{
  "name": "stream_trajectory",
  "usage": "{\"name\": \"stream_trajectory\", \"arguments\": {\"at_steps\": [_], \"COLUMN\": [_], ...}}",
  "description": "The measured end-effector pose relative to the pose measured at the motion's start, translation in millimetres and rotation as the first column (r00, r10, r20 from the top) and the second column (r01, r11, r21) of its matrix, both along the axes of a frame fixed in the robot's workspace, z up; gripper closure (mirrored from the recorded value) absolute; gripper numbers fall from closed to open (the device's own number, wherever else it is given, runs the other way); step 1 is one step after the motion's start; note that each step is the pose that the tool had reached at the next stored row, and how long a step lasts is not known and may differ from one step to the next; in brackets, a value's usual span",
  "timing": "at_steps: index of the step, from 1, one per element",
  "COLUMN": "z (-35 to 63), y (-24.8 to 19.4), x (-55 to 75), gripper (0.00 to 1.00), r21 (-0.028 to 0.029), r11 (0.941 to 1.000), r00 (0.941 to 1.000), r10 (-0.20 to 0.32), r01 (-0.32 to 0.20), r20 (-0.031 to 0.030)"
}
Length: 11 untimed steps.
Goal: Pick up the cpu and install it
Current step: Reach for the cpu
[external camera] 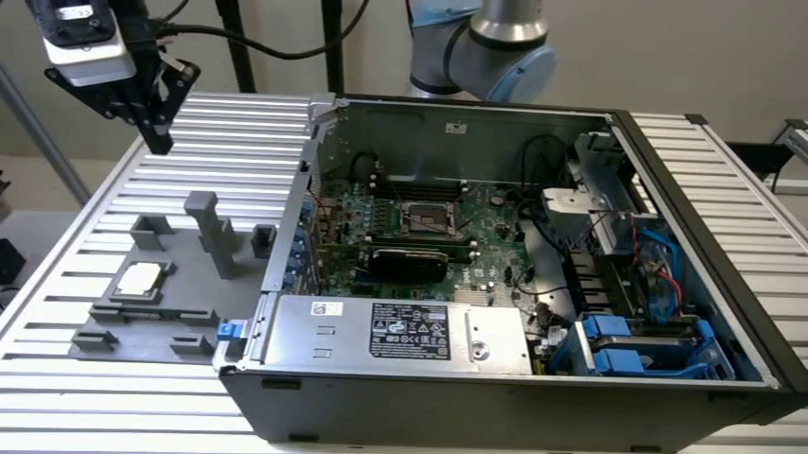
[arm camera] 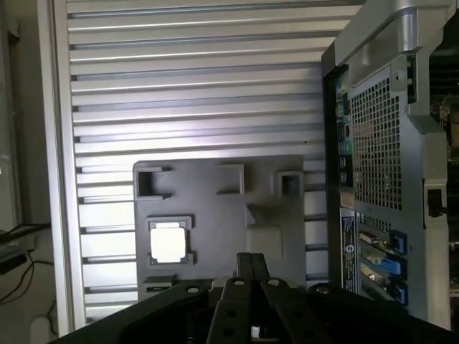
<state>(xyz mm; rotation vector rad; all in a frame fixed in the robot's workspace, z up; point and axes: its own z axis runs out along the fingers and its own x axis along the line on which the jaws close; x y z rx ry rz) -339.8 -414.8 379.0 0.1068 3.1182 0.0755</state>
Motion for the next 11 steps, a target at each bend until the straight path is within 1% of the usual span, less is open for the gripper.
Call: {"name": "stream_trajectory", "arguments": {"at_steps": [11], "z": [-12.5], "y": [-1.1], "x": [-50.0], "gripper": [0.89], "r21": [0.0000], "r11": [1.0000], "r00": [1.0000], "r10": [0.000], "r01": [0.000], "r20": [-0.0001]}}
